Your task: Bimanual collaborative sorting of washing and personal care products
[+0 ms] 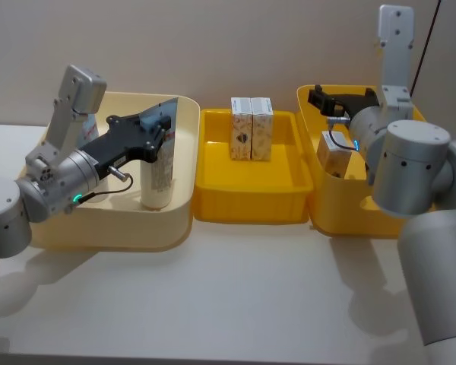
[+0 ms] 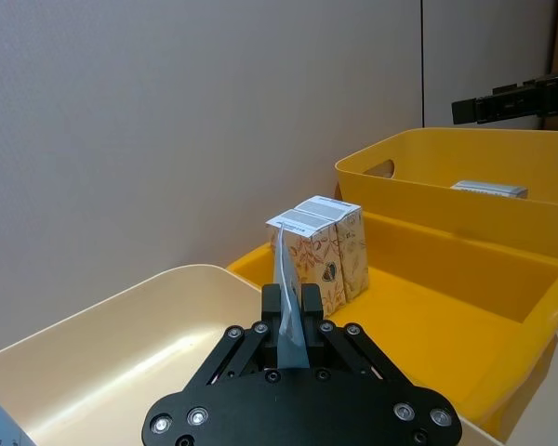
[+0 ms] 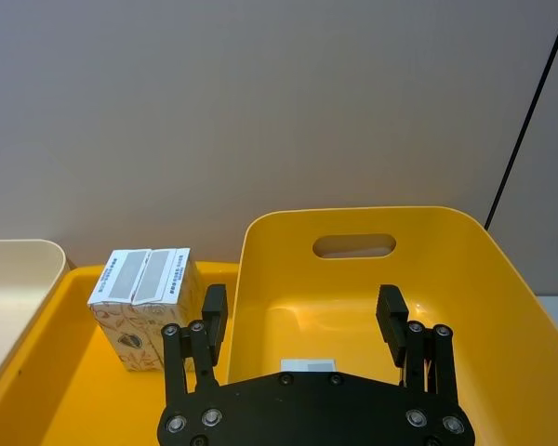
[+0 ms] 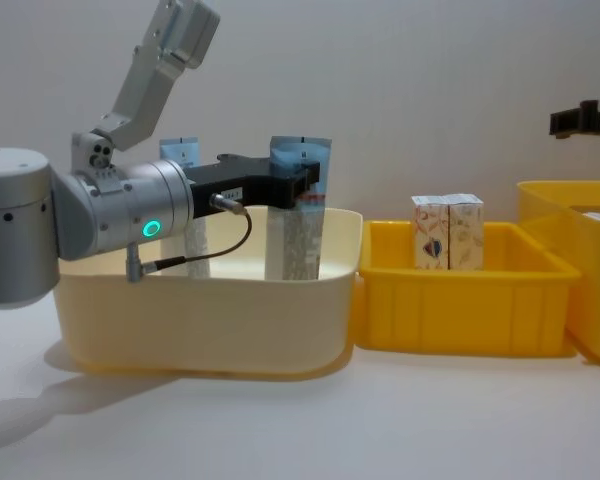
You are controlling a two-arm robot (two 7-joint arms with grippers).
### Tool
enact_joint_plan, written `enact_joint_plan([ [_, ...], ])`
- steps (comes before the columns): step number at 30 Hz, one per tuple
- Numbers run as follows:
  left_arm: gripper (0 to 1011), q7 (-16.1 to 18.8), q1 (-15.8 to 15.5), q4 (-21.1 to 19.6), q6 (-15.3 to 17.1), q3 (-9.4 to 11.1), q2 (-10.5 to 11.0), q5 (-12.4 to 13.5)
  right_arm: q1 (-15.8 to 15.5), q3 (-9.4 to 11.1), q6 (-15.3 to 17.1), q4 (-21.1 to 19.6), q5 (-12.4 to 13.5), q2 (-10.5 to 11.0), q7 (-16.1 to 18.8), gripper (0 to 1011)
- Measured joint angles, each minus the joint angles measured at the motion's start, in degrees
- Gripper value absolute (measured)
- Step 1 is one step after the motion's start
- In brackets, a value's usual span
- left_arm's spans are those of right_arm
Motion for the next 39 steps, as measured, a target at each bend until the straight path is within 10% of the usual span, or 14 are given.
enact_joint_plan([
  [20, 127, -6.1, -5.9, 7.5, -5.0, -0.8, -2.1, -1.8, 0.0, 0.0, 0.0, 0.0, 0.0, 0.0, 0.0, 1001],
  [39, 127, -9.8, -7.8, 4.9, -3.9, -0.2, -2.8, -3.7, 0.0, 0.0, 0.0, 0.0, 0.0, 0.0, 0.0, 1001],
])
